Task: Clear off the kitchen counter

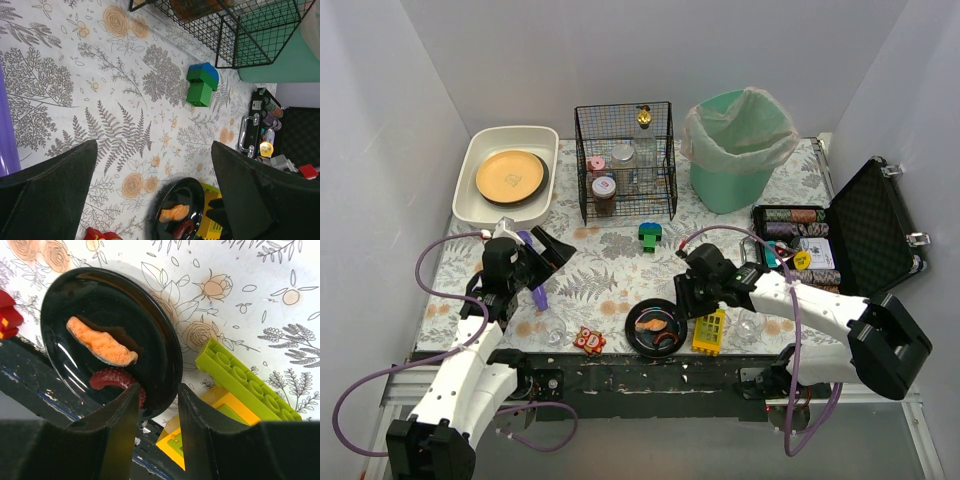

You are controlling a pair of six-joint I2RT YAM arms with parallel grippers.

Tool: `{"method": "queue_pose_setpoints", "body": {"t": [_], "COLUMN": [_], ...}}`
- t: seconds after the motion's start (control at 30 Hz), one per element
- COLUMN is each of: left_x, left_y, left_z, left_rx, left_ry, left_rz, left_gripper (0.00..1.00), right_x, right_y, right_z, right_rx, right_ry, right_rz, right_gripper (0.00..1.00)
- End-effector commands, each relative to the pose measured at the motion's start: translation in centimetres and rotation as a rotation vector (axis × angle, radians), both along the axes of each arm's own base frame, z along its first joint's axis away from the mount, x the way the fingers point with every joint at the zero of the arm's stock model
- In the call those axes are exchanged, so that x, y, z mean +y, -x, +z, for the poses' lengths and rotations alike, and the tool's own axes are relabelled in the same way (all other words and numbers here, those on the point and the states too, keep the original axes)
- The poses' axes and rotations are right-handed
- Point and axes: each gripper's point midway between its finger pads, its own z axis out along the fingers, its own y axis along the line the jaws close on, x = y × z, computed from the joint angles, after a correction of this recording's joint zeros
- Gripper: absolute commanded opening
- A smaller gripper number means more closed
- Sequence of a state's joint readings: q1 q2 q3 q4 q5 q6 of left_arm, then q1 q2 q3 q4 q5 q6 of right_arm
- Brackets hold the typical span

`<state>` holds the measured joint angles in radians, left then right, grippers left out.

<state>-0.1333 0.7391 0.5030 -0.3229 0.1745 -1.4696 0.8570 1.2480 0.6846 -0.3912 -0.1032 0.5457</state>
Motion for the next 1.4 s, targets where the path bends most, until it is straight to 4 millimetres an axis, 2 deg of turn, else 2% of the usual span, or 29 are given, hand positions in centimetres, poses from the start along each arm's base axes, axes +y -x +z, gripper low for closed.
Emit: {"method": "queue_pose_setpoints", "body": {"t": [0.0,0.2,0.7,0.9,1.07,1.2,1.37], "left_x": [-1.0,-1.2,-1.5,-1.7,-1.6,-1.6,-1.6], "left_y": [0.5,0.3,0.7,0.9,1.3,1.6,1.7], "left_z": [1.0,1.6,0.8,0.7,0.6,0.4,0.3], "left_rx": [-0.026,-0.037,-0.016,-0.017,-0.014,-0.008,-0.005], "left_ry": [0.020,0.016,0.040,0.056,0.058,0.065,0.066], "left_rz": [-0.067,-0.080,-0.088,-0.094,-0.089,-0.088,-0.083], "left_gripper": [0.98,0.98,0.98,0.98,0.98,0.98,0.98], "right_x": [0.4,0.3,1.0,1.4,2.1,2.5,3.2], "right_y": [0.4,0.8,1.7,1.7,1.4,0.8,-0.5], "right_z": [-0.7,-2.0,-3.6,-3.9,-3.0,-1.5,1.8], "right_rx": [0.015,0.040,0.082,0.092,0.088,0.066,0.038], "right_ry": [0.020,0.071,0.036,0.013,-0.025,-0.057,-0.120], "right_rz": [0.015,0.006,-0.003,-0.020,-0.037,-0.072,-0.143], "right_gripper": [0.44,0.43,0.38,0.19,0.01,0.01,0.01]}}
